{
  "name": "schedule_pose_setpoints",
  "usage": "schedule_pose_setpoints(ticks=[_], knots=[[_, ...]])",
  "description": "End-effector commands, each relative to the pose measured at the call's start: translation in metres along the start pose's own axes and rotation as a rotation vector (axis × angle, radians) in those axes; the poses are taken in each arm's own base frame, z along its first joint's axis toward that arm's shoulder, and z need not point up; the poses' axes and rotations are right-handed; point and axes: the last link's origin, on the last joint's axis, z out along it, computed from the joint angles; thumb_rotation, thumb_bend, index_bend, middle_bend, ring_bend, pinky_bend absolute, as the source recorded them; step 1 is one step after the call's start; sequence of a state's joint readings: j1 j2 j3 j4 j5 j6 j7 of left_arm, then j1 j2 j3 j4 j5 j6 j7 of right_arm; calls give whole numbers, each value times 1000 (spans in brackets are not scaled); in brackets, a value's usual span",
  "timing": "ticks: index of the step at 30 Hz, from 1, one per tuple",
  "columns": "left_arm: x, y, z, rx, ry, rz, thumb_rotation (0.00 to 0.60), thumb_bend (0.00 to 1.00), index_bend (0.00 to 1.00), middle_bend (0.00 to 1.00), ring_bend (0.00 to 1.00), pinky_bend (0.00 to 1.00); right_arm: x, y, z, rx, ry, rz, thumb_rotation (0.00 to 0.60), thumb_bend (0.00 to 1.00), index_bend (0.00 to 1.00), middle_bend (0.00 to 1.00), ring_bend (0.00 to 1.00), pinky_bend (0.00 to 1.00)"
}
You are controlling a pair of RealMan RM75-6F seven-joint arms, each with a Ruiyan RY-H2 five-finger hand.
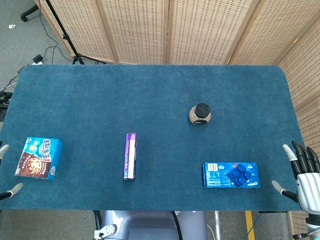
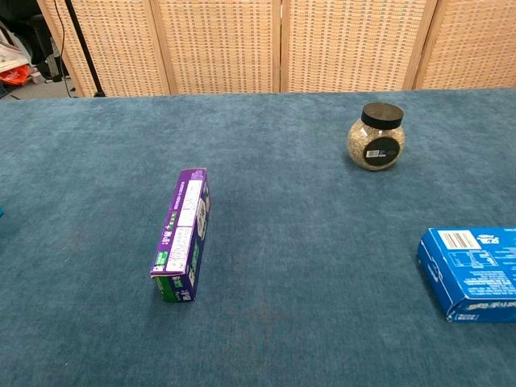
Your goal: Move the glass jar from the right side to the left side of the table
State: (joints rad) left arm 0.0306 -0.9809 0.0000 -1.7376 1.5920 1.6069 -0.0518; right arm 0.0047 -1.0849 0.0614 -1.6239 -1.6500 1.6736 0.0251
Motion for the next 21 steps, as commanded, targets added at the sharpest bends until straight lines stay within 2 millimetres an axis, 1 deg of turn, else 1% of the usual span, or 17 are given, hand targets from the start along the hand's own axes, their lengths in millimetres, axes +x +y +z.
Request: schedule_pose_setpoints(ticks=[1,10,11,12,13,14,16,17,18,19,21], knots=[[0,0,0,5,-3,-1,600,0,0,0,0,0,1,0,0,0,5,2,600,0,0,0,0,0],[0,0,-1,7,-10,-8,600,0,0,0,0,0,-1,1,3,5,1,37,600,2,0,0,0,0],[0,0,-2,8,-10,-8,600,0,0,0,0,0,-1,1,3,8,2,42,600,21,0,0,0,0],[0,0,-2,7,-12,-5,600,0,0,0,0,0,-1,1,4,12,5,54,600,95,0,0,0,0],[-1,1,-1,3,-14,-2,600,0,0,0,0,0,1,0,8,19,22,83,600,237,2,0,0,0],[-4,2,2,1,-19,7,600,0,0,0,0,0,2,-2,21,33,43,160,600,372,8,0,0,0],[-6,2,4,6,-22,13,600,0,0,0,0,0,2,-2,31,45,34,225,600,796,41,0,0,0],[-7,2,5,8,-25,15,600,0,0,0,0,0,2,-3,39,52,19,277,600,931,60,0,0,0],[-8,3,6,10,-27,16,600,0,0,0,0,0,4,-4,48,60,3,328,600,980,73,0,0,3],[-8,4,7,9,-28,16,600,0,0,0,0,0,7,-5,58,69,-9,378,600,1000,99,7,0,33],[-9,6,8,4,-25,13,600,0,0,0,0,0,17,-5,83,78,4,448,600,1000,152,47,1,134]])
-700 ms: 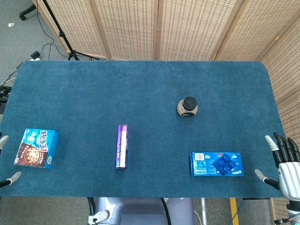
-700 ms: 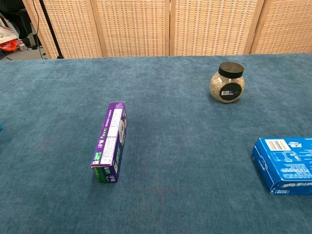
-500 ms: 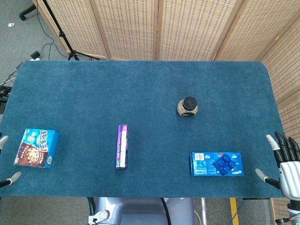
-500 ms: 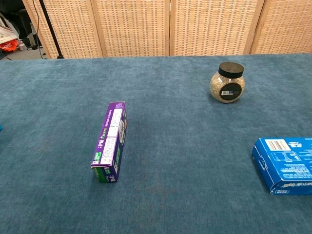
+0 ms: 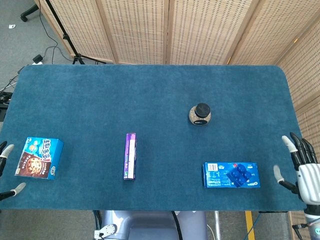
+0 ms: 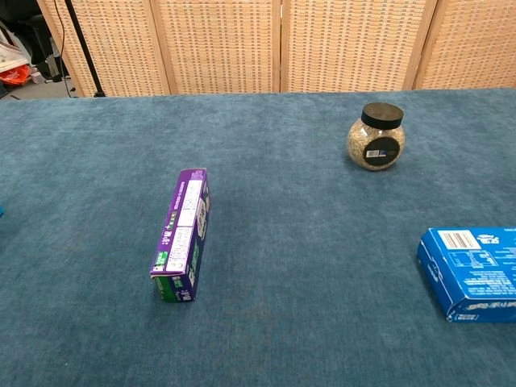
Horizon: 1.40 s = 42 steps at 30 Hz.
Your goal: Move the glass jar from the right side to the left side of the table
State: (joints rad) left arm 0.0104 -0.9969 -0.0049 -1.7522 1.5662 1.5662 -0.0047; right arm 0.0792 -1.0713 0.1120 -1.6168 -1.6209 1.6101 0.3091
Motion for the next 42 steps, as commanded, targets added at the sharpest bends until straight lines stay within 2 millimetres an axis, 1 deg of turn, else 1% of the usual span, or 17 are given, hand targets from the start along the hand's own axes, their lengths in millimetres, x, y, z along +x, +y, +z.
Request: schedule_pose_setpoints(ticks=[1,2,4,9,12,13,16,22,28,32,36,39,40,42], knots=[[0,3,0,-5,2,-11,600,0,0,0,0,0,18,-6,64,35,8,197,600,1000,182,83,8,199],[0,3,0,-4,5,-11,600,0,0,0,0,0,20,-9,76,30,8,228,600,1000,204,116,22,242],[0,3,0,0,9,-5,600,0,0,0,0,0,22,-11,93,8,-12,282,600,1000,225,151,46,274],[-5,3,7,17,-4,1,600,0,0,0,0,0,19,-13,129,-92,-97,362,600,1000,263,163,53,282],[-8,2,13,31,-17,-3,600,0,0,0,0,0,8,-13,150,-162,-125,384,600,1000,277,146,53,282],[-8,2,15,34,-18,0,600,0,0,0,0,0,-2,-12,160,-208,-170,407,600,1000,277,129,51,282],[-9,2,19,40,-24,-3,600,0,0,0,0,0,-17,-11,177,-292,-238,444,600,1000,277,97,38,282],[-12,1,27,55,-44,-15,600,0,0,0,0,0,-49,-8,193,-449,-385,545,600,1000,277,86,6,282],[-14,-1,32,61,-58,-16,600,0,0,0,0,0,-68,-9,209,-496,-419,581,600,1000,277,82,0,282],[-14,-3,35,69,-67,-17,600,0,0,0,0,0,-80,-13,216,-515,-427,598,600,1000,277,83,0,282],[-15,-6,39,83,-77,-22,600,0,0,0,0,0,-98,-15,224,-533,-436,562,600,1000,269,98,0,282],[-16,-8,41,95,-86,-27,600,0,0,0,0,0,-109,-13,229,-556,-435,535,600,1000,231,111,0,228],[-16,-9,42,99,-90,-29,600,0,0,0,0,0,-112,-13,230,-567,-433,531,600,1000,214,104,0,191],[-17,-10,43,105,-95,-30,600,0,0,0,0,0,-124,-13,230,-589,-459,535,600,1000,186,84,0,153]])
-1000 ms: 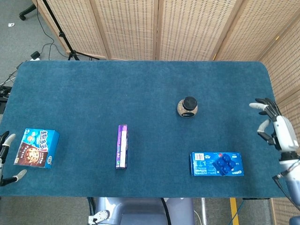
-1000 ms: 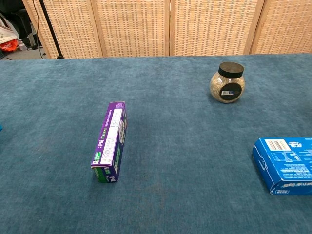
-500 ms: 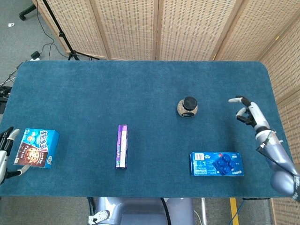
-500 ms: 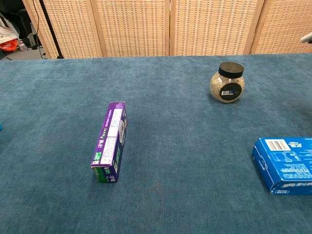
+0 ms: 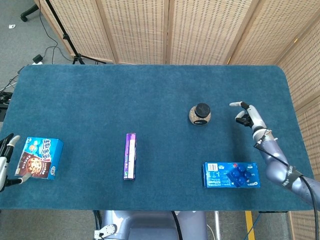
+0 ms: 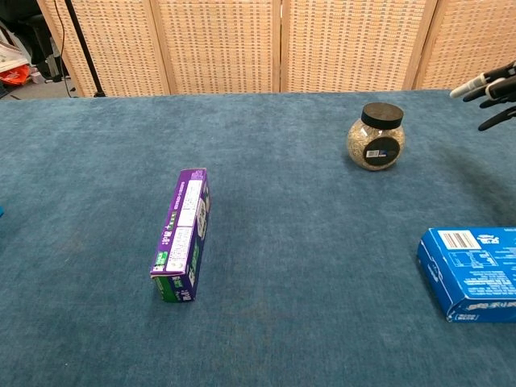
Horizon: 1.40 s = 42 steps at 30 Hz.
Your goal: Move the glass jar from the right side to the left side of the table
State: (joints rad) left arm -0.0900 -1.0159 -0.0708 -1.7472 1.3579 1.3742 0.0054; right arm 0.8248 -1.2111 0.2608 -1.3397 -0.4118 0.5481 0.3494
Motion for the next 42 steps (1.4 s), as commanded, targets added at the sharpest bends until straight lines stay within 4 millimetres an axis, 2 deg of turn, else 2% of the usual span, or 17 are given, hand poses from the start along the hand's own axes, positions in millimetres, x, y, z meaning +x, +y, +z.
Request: schedule_pose_setpoints(ticks=[1,12,17,21,24,34,39,42], knots=[[0,-1,2,5,-5,-2,600,0,0,0,0,0,-15,5,13,-40,-18,-14,600,1000,175,75,0,144],[0,-3,4,15,-14,-6,600,0,0,0,0,0,-30,7,21,-63,-36,-6,600,1000,167,65,0,140],[-1,-3,4,16,-18,-5,600,0,0,0,0,0,-45,0,21,-71,-71,48,600,1000,167,64,0,140],[-2,-2,5,17,-21,-4,600,0,0,0,0,0,-63,-10,16,-64,-116,88,600,1000,167,65,0,140],[-3,-2,5,17,-25,-4,600,0,0,0,0,0,-89,-23,11,-42,-169,116,600,1000,167,65,0,140],[-1,-3,4,20,-22,-10,600,0,0,0,0,0,-129,-45,1,-11,-224,124,600,1000,167,65,0,140],[-1,-4,4,22,-24,-13,600,0,0,0,0,0,-160,-60,-6,-3,-254,148,600,1000,167,65,0,140],[-1,-5,4,22,-28,-15,600,0,0,0,0,0,-188,-75,-14,5,-282,189,600,1000,167,65,0,140]])
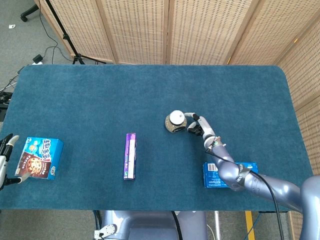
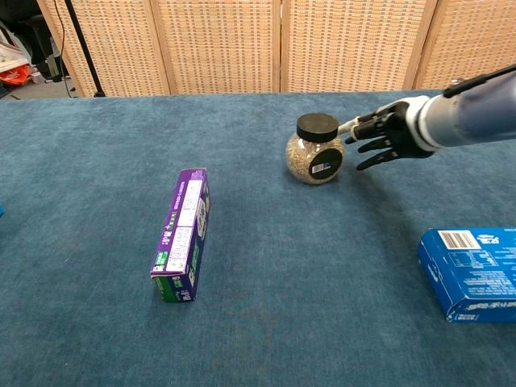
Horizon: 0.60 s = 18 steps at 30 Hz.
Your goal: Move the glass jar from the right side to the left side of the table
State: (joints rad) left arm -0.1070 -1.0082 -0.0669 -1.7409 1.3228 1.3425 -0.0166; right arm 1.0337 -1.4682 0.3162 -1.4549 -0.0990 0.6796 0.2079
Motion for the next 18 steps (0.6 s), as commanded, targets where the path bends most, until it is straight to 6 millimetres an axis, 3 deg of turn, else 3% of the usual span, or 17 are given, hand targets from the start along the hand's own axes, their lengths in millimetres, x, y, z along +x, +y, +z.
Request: schedule_pose_setpoints(ticks=[1,10,15,18], knots=[[0,-1,0,1,-2,-2,600,0,0,0,0,0,-36,-14,-1,14,-29,39,600,1000,167,65,0,140],[1,-4,-2,7,0,-12,600,0,0,0,0,0,-57,-26,-2,38,-33,24,600,1000,167,65,0,140],[1,-5,-2,7,0,-14,600,0,0,0,0,0,-49,-33,-4,94,-11,-37,600,1000,164,48,0,140],[1,-6,-2,7,-2,-13,600,0,0,0,0,0,-35,-39,-11,184,20,-147,600,988,64,2,0,110]])
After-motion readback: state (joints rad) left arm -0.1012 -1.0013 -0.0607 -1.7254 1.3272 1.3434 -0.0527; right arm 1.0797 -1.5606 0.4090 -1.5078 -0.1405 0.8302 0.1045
